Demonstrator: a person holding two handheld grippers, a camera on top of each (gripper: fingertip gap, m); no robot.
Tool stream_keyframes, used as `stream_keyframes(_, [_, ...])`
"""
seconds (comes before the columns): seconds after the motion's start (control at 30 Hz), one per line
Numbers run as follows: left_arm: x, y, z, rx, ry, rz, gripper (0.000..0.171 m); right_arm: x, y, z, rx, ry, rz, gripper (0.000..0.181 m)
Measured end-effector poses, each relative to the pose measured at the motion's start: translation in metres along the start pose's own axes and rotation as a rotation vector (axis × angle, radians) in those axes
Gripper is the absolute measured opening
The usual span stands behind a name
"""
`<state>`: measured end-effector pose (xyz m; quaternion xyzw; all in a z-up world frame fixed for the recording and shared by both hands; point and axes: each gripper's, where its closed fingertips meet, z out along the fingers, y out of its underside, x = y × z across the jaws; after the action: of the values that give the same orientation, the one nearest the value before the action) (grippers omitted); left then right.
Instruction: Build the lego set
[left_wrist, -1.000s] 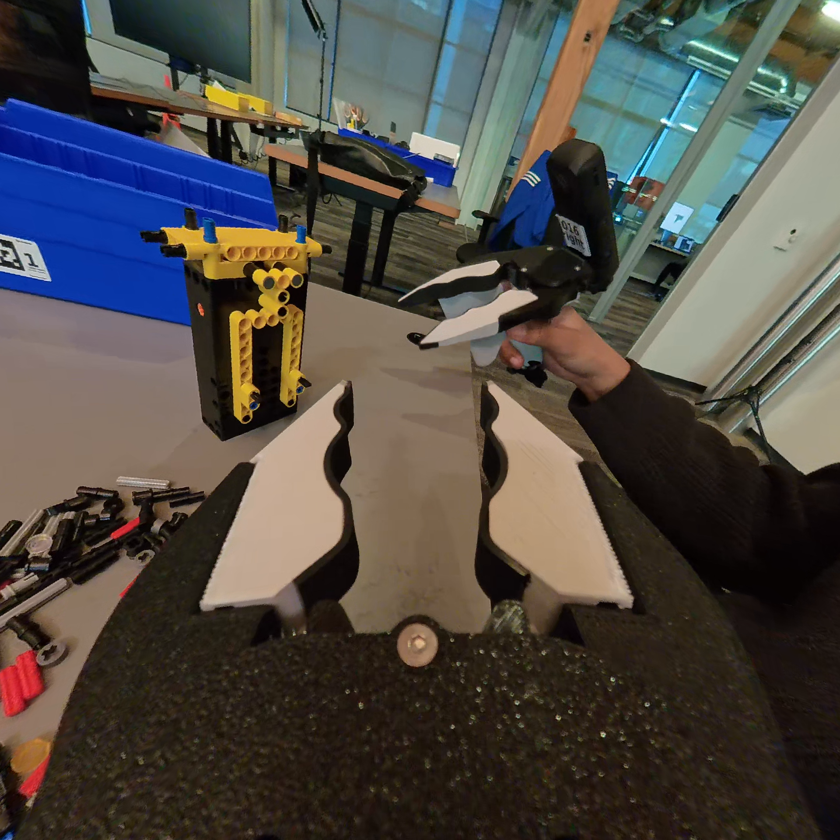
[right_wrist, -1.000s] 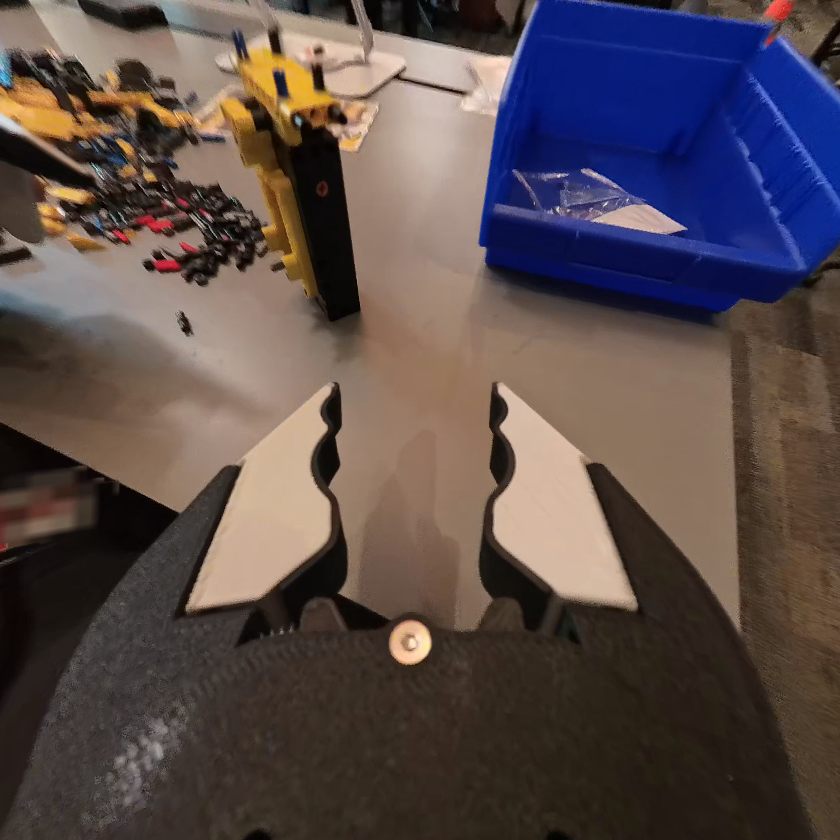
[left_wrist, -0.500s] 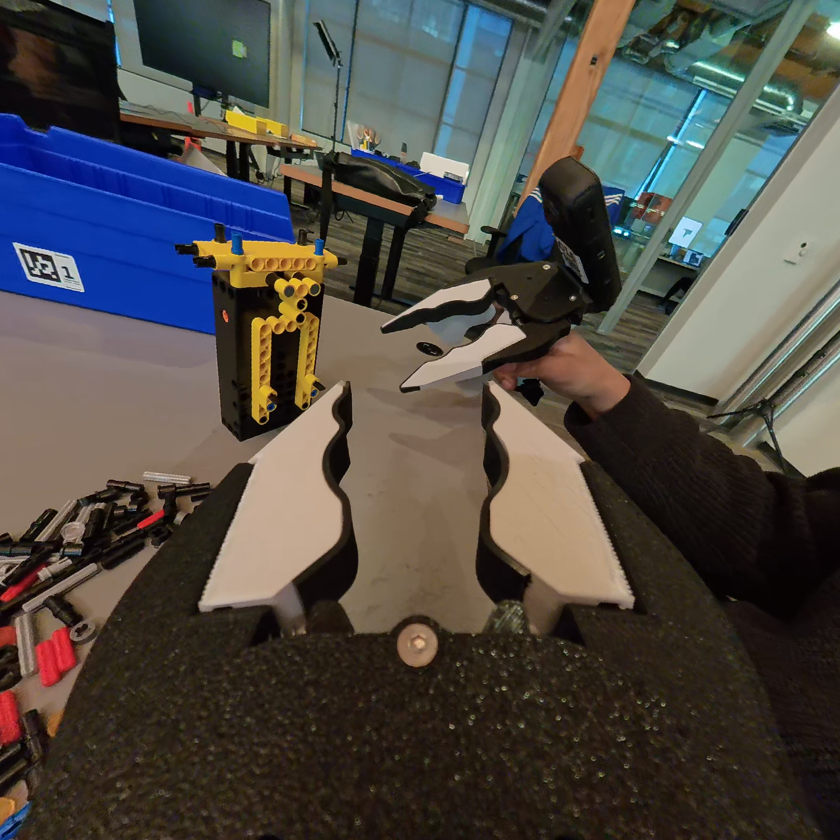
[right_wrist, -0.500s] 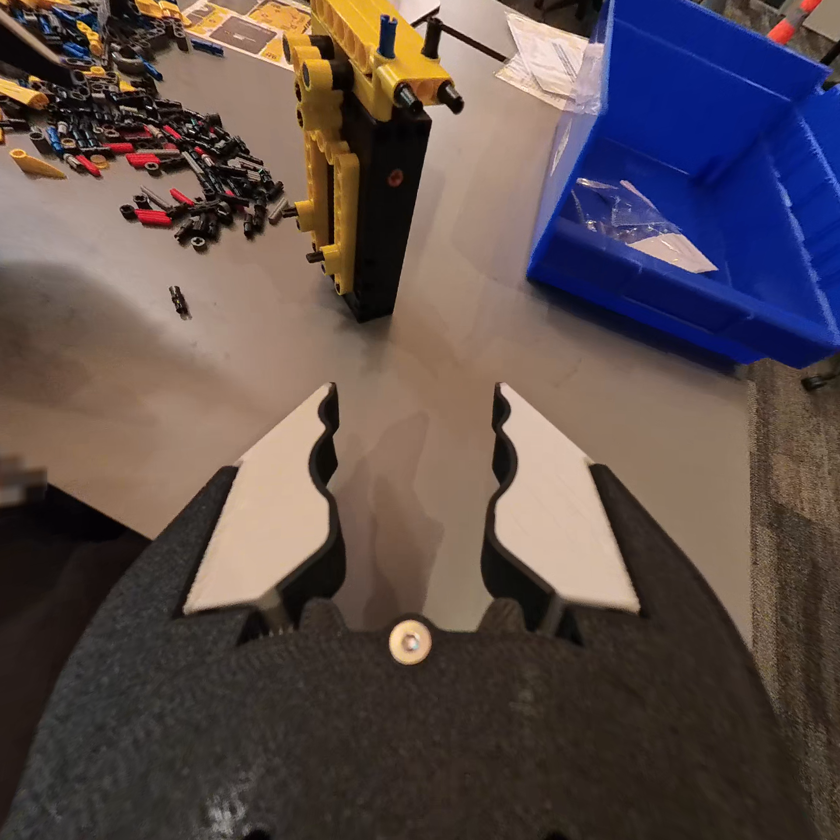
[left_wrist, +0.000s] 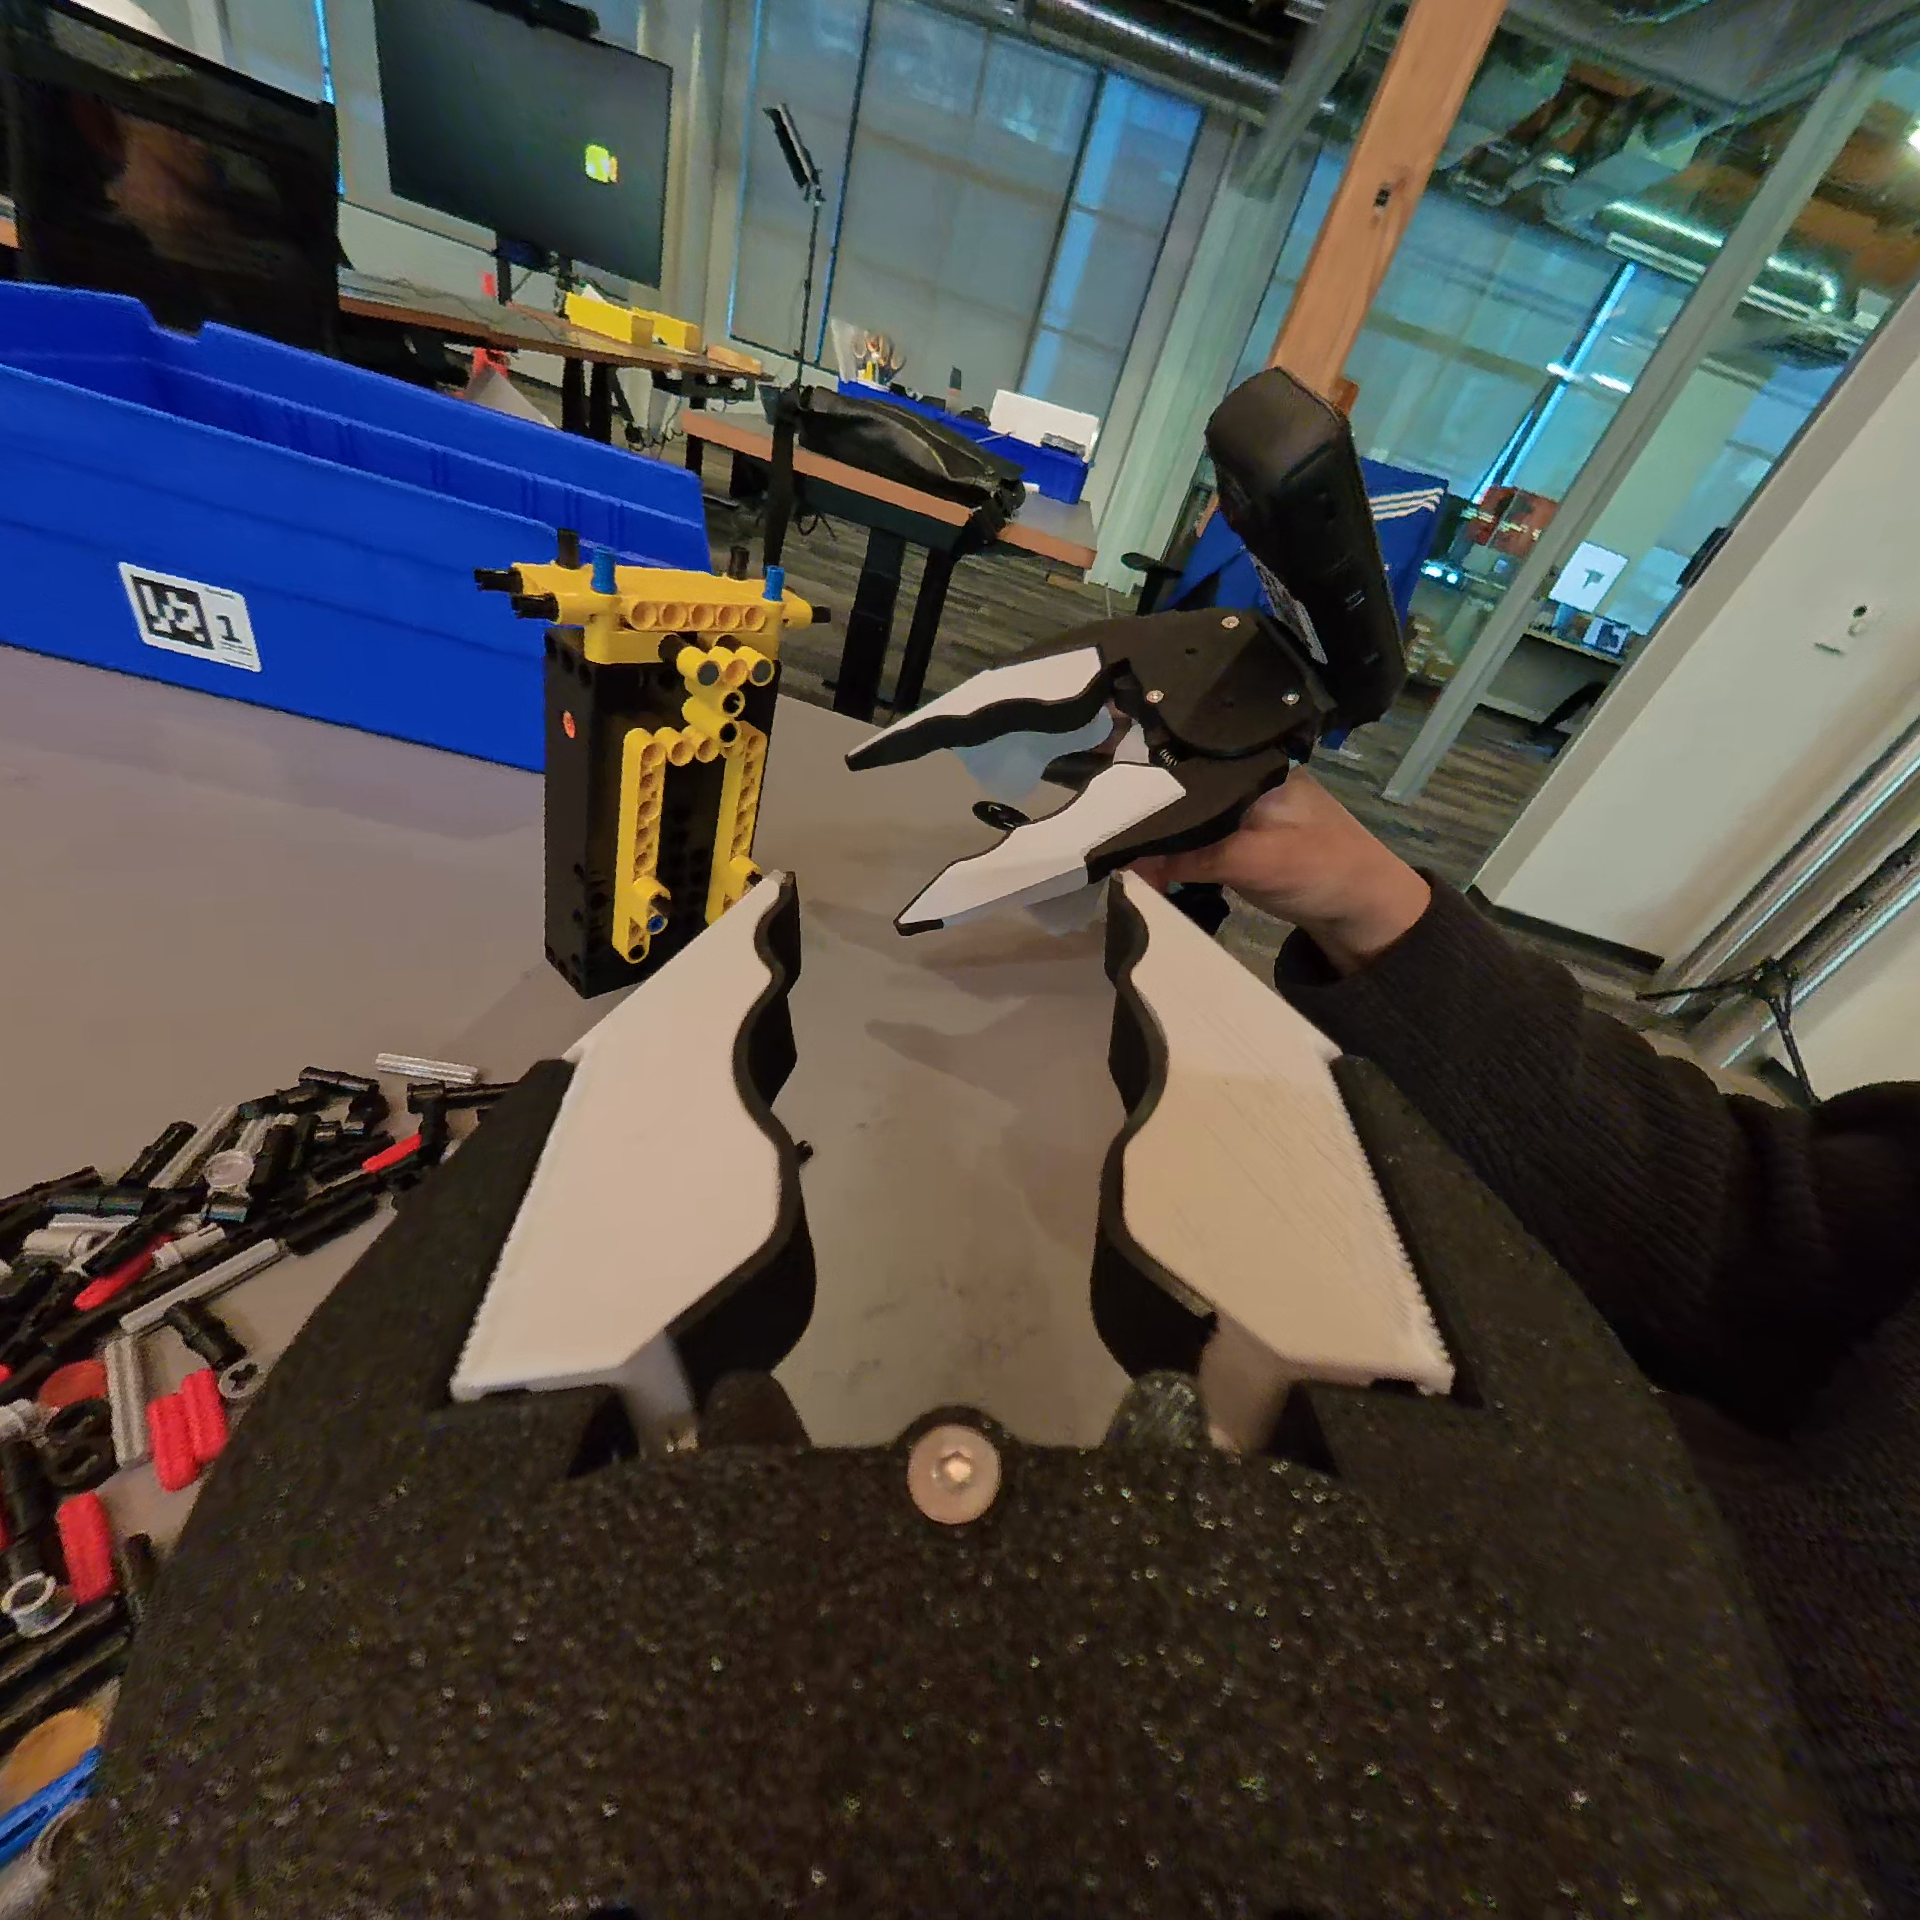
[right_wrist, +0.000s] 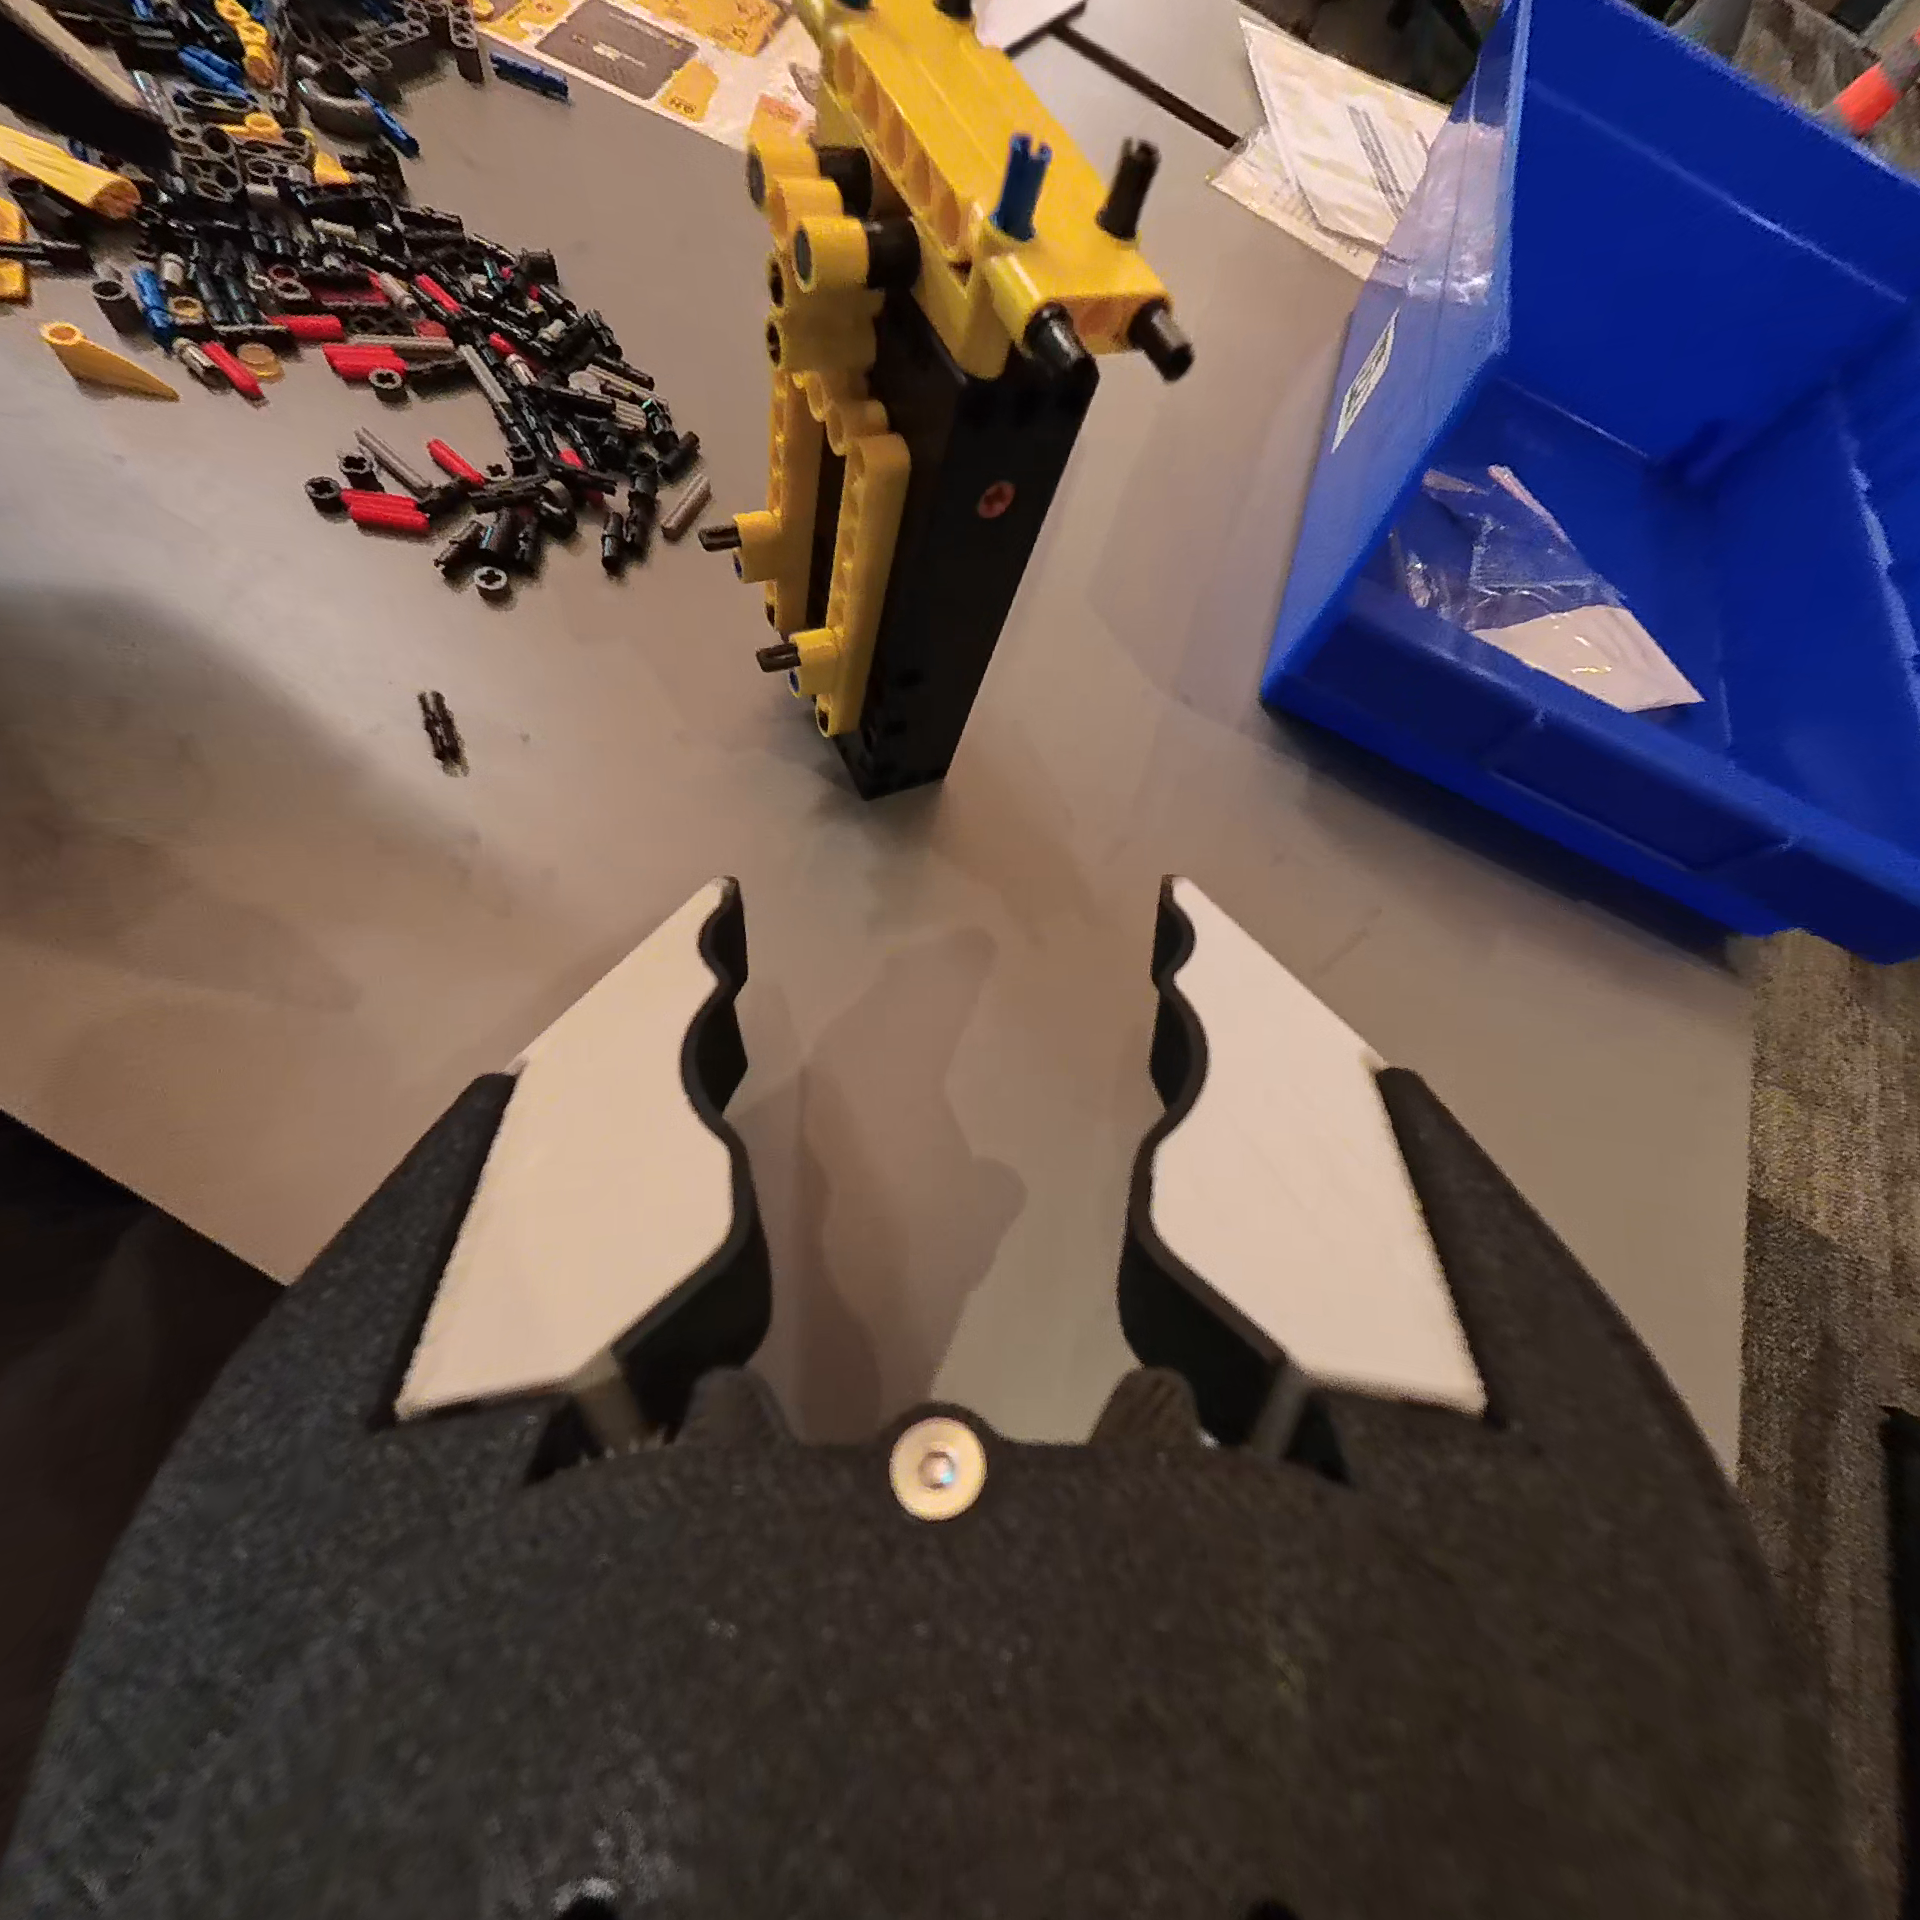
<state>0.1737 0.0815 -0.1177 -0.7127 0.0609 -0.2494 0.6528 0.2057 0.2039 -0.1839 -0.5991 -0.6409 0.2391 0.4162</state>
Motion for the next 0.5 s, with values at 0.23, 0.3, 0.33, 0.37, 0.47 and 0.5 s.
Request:
stream_keyframes(0.23, [-0.003,-0.003,-0.006,0.021,-0.015,-0.011,0.059,-0.004,-0.010,0.000,0.025,-0.004,-0.007,0.082])
stream_keyframes(0.3, [-0.005,-0.007,-0.009,0.041,-0.029,-0.003,0.059,-0.007,-0.013,0.000,0.036,-0.018,-0.005,0.082])
stream_keyframes(0.33, [-0.005,-0.014,-0.014,0.072,-0.030,0.000,0.059,-0.009,-0.015,0.000,0.045,-0.031,-0.001,0.082])
stream_keyframes(0.37, [-0.006,-0.022,-0.020,0.112,-0.039,0.005,0.058,-0.012,-0.017,0.000,0.057,-0.047,0.004,0.082])
stream_keyframes(0.47, [-0.024,-0.039,-0.041,0.168,-0.146,0.020,0.055,-0.025,-0.025,0.000,0.096,-0.111,0.018,0.082])
stream_keyframes(0.5, [-0.031,-0.042,-0.048,0.158,-0.179,0.023,0.053,-0.030,-0.027,0.001,0.107,-0.138,0.025,0.082])
